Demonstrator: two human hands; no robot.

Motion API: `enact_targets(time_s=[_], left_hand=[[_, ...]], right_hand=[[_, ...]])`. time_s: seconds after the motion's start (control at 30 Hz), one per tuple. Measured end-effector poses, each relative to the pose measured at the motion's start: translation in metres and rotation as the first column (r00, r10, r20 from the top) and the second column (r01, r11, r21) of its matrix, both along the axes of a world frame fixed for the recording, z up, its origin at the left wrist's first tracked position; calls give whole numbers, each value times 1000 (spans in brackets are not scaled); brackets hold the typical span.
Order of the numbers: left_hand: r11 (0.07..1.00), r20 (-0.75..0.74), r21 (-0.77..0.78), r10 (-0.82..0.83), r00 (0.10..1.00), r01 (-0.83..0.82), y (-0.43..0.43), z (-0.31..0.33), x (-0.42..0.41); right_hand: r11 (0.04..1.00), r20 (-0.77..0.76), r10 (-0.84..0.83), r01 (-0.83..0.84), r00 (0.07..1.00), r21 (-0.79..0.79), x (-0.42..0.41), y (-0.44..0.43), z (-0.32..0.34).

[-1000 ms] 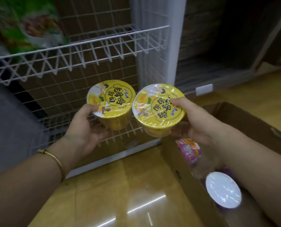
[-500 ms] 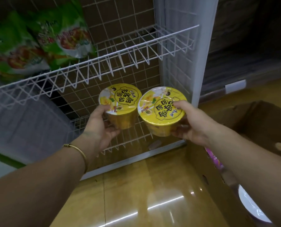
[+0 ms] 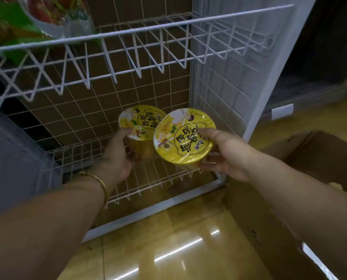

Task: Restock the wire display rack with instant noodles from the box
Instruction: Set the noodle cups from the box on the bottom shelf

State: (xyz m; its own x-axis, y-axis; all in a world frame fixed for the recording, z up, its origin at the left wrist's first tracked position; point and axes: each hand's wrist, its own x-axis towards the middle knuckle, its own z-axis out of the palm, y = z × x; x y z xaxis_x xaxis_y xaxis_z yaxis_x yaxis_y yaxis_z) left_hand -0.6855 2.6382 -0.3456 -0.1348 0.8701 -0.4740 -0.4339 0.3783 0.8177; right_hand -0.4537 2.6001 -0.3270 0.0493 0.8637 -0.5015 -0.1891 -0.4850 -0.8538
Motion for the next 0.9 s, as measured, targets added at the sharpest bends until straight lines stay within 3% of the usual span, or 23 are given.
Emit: enact_targets(time_s=[0.57,0.9], left_hand=[[991,-55,-81,-108,993,103,53,-36,-7],[996,-62,-43,-81,995,78,57,-33,-7]], right_hand=[[962,98,256,-244,962,-120,-33,34,-46],[953,113,265,-242,958,-182,-29,37,-43]])
